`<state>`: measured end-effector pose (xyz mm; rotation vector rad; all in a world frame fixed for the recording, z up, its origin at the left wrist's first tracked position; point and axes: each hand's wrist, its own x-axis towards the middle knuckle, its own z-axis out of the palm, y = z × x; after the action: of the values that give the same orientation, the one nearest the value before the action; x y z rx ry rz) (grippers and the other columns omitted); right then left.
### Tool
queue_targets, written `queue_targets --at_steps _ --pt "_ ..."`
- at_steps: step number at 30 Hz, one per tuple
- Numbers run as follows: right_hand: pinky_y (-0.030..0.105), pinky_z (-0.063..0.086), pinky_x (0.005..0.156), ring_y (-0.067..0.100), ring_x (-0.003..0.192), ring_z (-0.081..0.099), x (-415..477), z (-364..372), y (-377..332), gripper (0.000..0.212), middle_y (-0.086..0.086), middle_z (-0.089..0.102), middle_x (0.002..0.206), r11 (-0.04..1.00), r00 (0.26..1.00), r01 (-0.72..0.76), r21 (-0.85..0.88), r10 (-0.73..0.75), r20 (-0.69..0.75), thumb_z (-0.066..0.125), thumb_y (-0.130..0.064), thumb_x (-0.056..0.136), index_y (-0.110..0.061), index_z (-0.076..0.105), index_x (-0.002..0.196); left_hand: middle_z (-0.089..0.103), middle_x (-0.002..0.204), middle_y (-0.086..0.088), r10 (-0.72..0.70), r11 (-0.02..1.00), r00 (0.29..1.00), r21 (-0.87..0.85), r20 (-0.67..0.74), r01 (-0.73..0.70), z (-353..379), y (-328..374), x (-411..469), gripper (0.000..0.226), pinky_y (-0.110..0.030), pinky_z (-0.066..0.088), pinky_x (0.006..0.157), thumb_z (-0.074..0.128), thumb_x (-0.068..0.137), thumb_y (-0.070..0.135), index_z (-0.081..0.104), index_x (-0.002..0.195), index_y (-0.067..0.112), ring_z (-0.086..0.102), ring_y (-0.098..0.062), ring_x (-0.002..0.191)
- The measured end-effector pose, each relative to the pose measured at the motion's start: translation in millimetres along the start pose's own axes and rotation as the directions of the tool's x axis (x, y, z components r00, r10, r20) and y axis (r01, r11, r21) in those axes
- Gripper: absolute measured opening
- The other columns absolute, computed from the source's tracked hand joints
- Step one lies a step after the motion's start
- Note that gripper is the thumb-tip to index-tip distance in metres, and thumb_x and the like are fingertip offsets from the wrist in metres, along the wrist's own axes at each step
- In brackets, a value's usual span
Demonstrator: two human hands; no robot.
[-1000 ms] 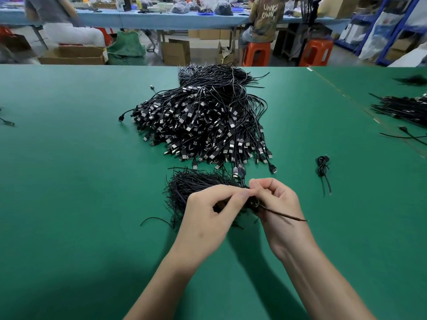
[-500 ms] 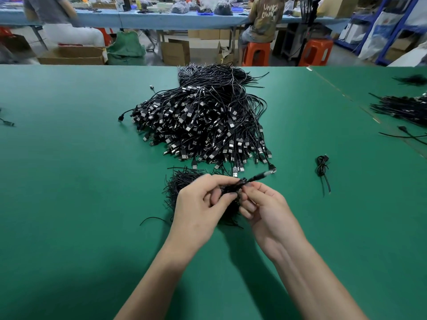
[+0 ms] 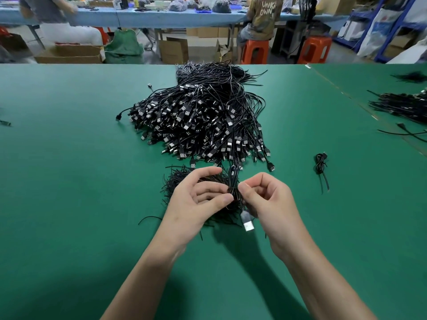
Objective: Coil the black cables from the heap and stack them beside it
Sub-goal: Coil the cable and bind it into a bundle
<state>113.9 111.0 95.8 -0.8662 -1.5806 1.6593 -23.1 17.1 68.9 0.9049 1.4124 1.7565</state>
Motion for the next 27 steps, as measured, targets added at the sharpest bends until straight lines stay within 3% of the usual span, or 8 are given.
queue_targets --at_steps 3,6,9,13,18,22,25,27 --pt "0.015 0.036 0.049 0.004 0.048 0.039 1 -3 -1 0.019 -0.003 0.053 0.058 0.999 0.999 -0.023 0.038 0.021 0.038 0.065 -0.006 0.097 -0.01 0.06 0.079 0.076 0.097 0.002 0.03 0.999 1.0 0.041 0.0 -0.03 5 -2 2 0.055 -0.027 0.055 0.084 0.087 0.072 0.017 0.071 0.121 0.038 0.069 -0.01 0.091" --pt "0.015 0.035 0.048 0.004 0.046 0.037 4 -8 1 0.017 -0.003 0.052 0.06 0.956 0.982 -0.183 0.228 0.164 0.098 0.062 -0.007 0.098 -0.011 0.06 0.081 0.075 0.098 0.009 0.174 0.95 0.985 0.263 0.006 -0.17 13 -1 2 0.054 -0.024 0.049 0.079 0.081 0.079 0.013 0.07 0.119 0.048 0.068 -0.007 0.089" --pt "0.014 0.034 0.044 0.005 0.045 0.035 10 -13 5 0.019 0.0 0.051 0.061 0.912 0.96 -0.28 0.3 0.254 0.121 0.059 -0.001 0.096 -0.01 0.059 0.08 0.072 0.104 0.018 0.355 0.784 0.93 0.51 0.098 -0.353 18 0 3 0.052 -0.014 0.047 0.086 0.078 0.084 0.008 0.071 0.12 0.046 0.068 -0.006 0.096" --pt "0.014 0.03 0.041 0.004 0.043 0.034 13 -16 6 0.023 0.0 0.049 0.059 0.889 0.949 -0.316 0.331 0.29 0.125 0.054 0.009 0.091 -0.008 0.059 0.077 0.069 0.11 0.017 0.509 0.509 0.827 0.691 0.24 -0.514 15 2 5 0.038 -0.032 0.045 0.094 0.073 0.091 0.007 0.077 0.119 0.032 0.062 -0.004 0.106" --pt "0.017 0.038 0.048 0.005 0.048 0.048 15 -17 -1 0.011 -0.002 0.059 0.062 0.867 0.913 -0.408 0.286 0.383 0.142 0.069 -0.004 0.083 -0.012 0.064 0.079 0.071 0.101 0.01 0.619 0.242 0.676 0.722 0.4 -0.648 15 8 13 0.036 -0.042 0.044 0.081 0.07 0.091 -0.001 0.081 0.108 0.029 0.065 -0.015 0.098" --pt "0.021 0.037 0.052 0.006 0.058 0.051 13 -20 -2 0.004 -0.004 0.062 0.072 0.896 0.922 -0.384 0.222 0.358 0.148 0.068 -0.02 0.093 -0.018 0.066 0.091 0.072 0.101 0.012 0.631 0.251 0.672 0.718 0.387 -0.649 14 9 21 0.037 -0.043 0.043 0.084 0.074 0.088 -0.005 0.082 0.103 0.028 0.065 -0.016 0.101" --pt "0.026 0.042 0.058 0.011 0.071 0.059 12 -28 2 0.028 0.0 0.068 0.087 0.916 0.916 -0.368 0.158 0.328 0.231 0.06 -0.044 0.097 -0.018 0.068 0.106 0.073 0.098 0.016 0.631 0.254 0.688 0.742 0.359 -0.62 19 7 30 0.027 -0.043 0.043 0.089 0.078 0.087 -0.001 0.08 0.095 0.025 0.064 -0.016 0.105" --pt "0.024 0.046 0.054 0.013 0.069 0.062 15 -33 3 0.037 0.005 0.07 0.092 0.912 0.915 -0.359 0.196 0.303 0.265 0.06 -0.043 0.095 -0.012 0.068 0.113 0.072 0.1 0.015 0.583 0.326 0.74 0.737 0.336 -0.592 25 5 34 0.023 -0.043 0.045 0.094 0.078 0.084 0.0 0.075 0.092 0.021 0.064 -0.014 0.108"
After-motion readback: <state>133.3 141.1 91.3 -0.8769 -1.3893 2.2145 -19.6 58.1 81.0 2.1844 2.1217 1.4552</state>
